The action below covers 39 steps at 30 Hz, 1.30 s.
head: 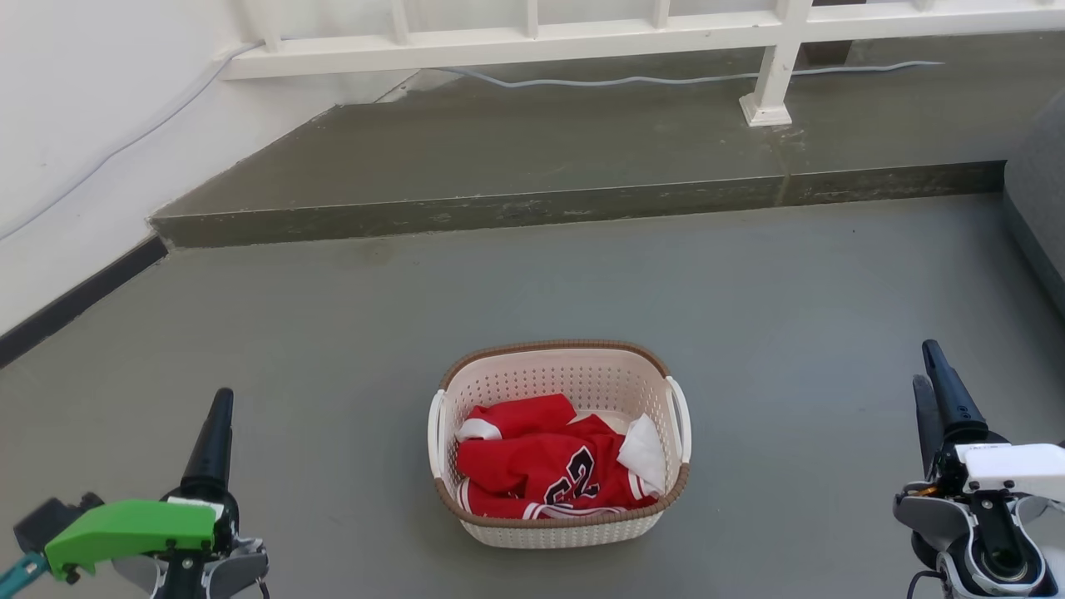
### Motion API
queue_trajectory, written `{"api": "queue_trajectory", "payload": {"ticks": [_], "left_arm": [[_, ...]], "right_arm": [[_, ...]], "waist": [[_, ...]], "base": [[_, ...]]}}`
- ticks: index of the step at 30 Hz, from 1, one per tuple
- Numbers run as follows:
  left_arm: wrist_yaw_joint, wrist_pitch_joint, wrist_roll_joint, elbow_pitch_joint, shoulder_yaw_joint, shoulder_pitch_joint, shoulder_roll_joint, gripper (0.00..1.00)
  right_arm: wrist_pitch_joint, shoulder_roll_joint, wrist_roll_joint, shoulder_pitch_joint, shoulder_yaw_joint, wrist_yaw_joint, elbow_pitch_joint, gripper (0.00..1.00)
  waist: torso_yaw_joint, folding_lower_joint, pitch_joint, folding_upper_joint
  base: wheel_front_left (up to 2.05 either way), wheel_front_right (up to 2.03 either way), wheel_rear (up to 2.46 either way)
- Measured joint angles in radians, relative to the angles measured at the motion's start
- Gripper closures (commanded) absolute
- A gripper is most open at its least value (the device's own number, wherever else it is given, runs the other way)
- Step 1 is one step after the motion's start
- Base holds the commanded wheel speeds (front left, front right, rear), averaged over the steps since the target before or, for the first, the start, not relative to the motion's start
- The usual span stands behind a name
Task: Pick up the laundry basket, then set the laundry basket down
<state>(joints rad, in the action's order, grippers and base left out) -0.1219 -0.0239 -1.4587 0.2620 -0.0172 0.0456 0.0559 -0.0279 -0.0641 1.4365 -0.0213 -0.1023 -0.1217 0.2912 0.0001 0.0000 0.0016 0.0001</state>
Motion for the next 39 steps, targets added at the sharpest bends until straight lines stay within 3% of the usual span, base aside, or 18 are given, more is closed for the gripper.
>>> {"api": "queue_trajectory", "payload": {"ticks": [14, 39], "left_arm": [[0.002, 0.049, 0.213, -0.017, 0.054, 0.021, 0.054, 0.00], [0.087, 0.123, 0.613, -0.045, 0.171, 0.022, 0.098, 0.00]], "right_arm": [[0.047, -0.055, -0.222, -0.016, 0.051, 0.019, -0.018, 0.00], [0.126, -0.103, -0.620, -0.021, 0.187, 0.099, -0.027, 0.00]], "waist": [[0.002, 0.0000, -0.005, 0.0000], [0.003, 0.0000, -0.016, 0.0000]], "base": [[0.00, 0.00, 0.00], [0.00, 0.00, 0.00]]}}
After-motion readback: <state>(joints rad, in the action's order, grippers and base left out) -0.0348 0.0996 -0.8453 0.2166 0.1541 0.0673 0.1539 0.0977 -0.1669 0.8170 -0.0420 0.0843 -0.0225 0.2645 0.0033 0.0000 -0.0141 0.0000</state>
